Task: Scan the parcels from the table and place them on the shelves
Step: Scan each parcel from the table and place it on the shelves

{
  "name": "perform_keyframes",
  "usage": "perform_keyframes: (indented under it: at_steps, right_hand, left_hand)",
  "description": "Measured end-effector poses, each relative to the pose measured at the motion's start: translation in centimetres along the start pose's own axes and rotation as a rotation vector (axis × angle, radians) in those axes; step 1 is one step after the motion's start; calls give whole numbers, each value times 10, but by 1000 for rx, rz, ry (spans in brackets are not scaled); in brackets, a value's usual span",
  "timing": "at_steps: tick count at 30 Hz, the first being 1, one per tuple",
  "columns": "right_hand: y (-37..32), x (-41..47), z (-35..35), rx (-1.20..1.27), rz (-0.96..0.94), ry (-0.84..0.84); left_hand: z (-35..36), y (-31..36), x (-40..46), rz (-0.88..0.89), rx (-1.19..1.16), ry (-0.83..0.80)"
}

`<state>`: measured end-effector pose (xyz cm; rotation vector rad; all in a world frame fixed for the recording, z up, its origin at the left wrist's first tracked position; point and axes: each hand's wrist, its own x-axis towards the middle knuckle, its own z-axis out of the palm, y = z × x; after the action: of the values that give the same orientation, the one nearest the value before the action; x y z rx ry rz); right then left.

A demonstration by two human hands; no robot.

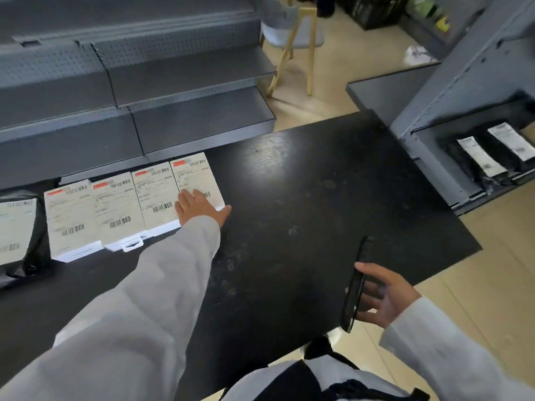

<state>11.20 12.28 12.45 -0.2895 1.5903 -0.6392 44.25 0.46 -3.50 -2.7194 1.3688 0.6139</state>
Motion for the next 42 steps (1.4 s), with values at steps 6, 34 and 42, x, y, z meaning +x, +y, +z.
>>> perform_keyframes:
  at_steps: [6,34,42]
  right_hand:
    - [8,-15,6,16,-48,31]
    - [11,-2,-43,107,52,199]
    - [0,16,-51,68,100,114]
  left_hand:
    - [-8,4,14,8,-154,49]
    - [-14,42,47,-284,-295,-14]
    - [17,40,-37,-116,-348,-159]
